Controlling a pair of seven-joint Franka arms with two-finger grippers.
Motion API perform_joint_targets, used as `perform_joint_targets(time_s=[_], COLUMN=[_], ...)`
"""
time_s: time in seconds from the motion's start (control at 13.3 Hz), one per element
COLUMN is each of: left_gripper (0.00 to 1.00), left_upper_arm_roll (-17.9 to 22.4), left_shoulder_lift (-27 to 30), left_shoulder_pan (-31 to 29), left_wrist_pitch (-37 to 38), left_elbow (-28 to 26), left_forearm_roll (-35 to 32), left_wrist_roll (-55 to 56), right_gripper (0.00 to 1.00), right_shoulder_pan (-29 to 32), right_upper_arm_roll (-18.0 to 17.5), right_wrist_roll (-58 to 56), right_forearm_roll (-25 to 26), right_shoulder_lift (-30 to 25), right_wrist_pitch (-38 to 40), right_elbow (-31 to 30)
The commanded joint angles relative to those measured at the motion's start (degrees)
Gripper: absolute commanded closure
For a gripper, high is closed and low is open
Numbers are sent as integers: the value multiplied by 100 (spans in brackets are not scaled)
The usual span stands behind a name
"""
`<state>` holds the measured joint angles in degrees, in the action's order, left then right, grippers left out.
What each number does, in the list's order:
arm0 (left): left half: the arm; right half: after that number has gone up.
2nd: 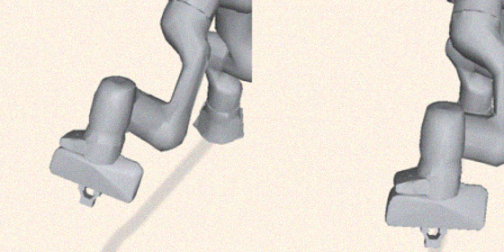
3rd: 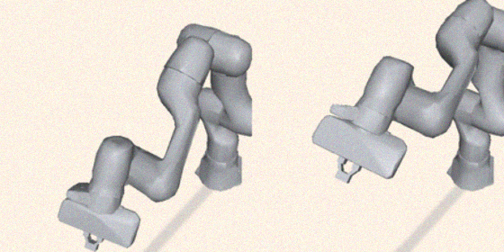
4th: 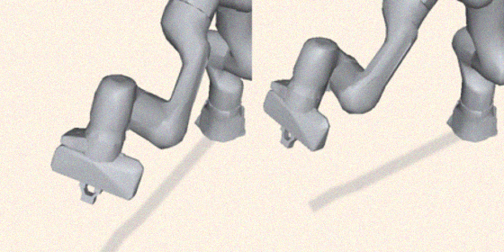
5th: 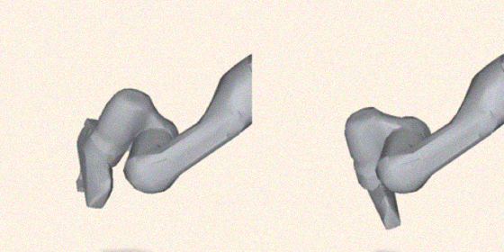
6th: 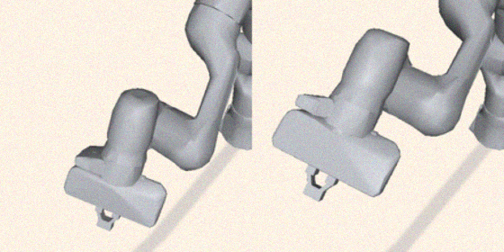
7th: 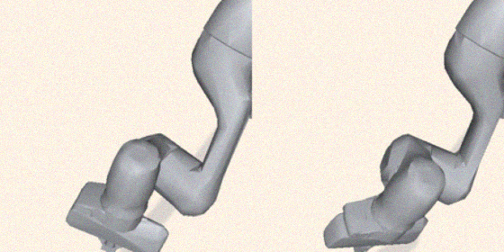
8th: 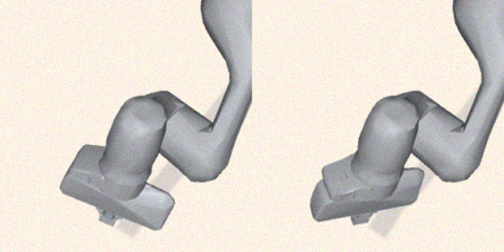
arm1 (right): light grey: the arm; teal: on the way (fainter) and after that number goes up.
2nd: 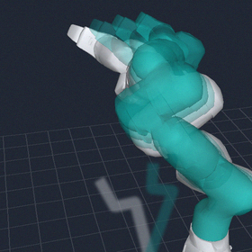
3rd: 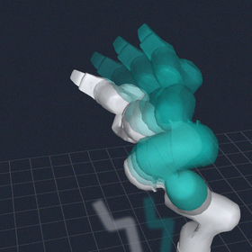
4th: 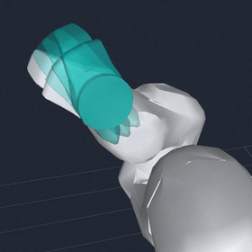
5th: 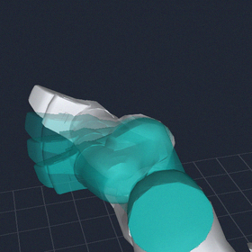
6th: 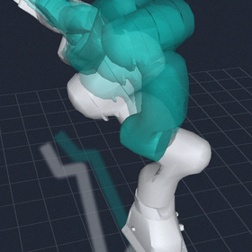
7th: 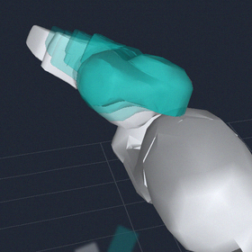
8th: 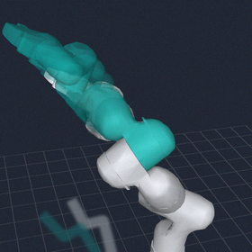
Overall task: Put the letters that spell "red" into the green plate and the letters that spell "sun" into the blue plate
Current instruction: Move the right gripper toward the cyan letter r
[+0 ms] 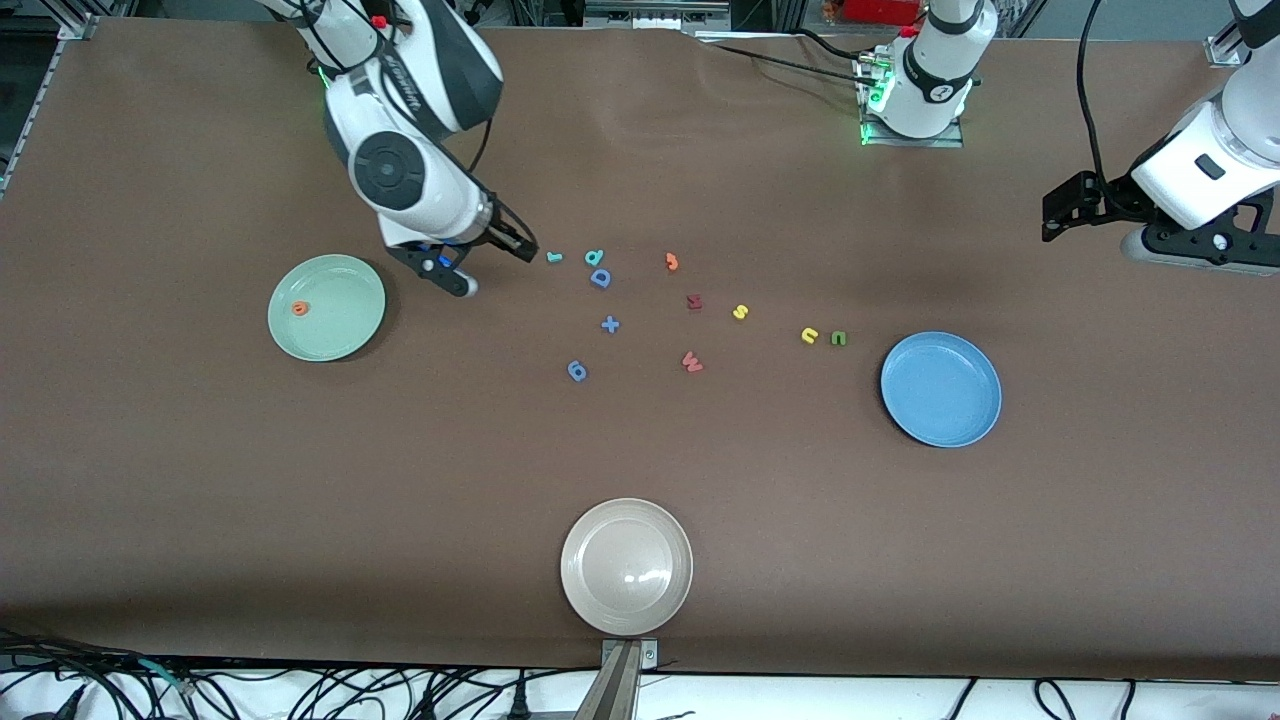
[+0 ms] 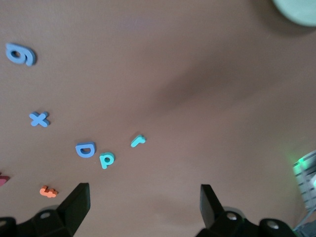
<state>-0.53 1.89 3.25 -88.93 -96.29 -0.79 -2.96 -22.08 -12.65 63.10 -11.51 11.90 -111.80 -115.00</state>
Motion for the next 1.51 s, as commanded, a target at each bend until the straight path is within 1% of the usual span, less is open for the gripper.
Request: perform_joint_targets(time_s=[0.0,0.23,0.38,0.6,0.75,0.98,1.13,1.28,1.43], left_gripper=[0,0,0,0,0,0,0,0,0], left_upper_arm_roll=[-35,-26,-26,-26,-35,-26,-26,-26,-35], left_shoulder_lift=[74,83,83,83,83,83,83,83,83], left_shoulder_pan=[0,0,0,0,0,0,0,0,0], left_wrist_pitch=[95,165,183,200,200,200,200,200,200], left_elbow=[22,31,22,31,40,40,40,40,40], left_forearm_roll=[-132,-88,-88,-88,-79,-79,-88,-79,-88], left_wrist_roll=[58,50,50,50,50,50,50,50,50], right_gripper=[2,2,4,5,5,5,8,8,14], right_shoulder_pan=[-165,-236,-288,-481,-543,-578,-613,-675,-675], right_upper_arm_roll=[-18,-27,-27,-27,-18,-18,-18,-18,-18], right_wrist_roll=[316,334,404,466,466,475,484,536,536], right_forearm_roll=[-97,-97,-97,-97,-97,-88,-88,-88,-88], right_shoulder_lift=[347,663,822,972,1121,1218,1288,1341,1368], right_wrist_pitch=[-498,-1350,-1711,-2204,-2433,-2539,-2644,-2724,-2768], right_elbow=[-101,-426,-620,-945,-1051,-1121,-1122,-1122,-1122])
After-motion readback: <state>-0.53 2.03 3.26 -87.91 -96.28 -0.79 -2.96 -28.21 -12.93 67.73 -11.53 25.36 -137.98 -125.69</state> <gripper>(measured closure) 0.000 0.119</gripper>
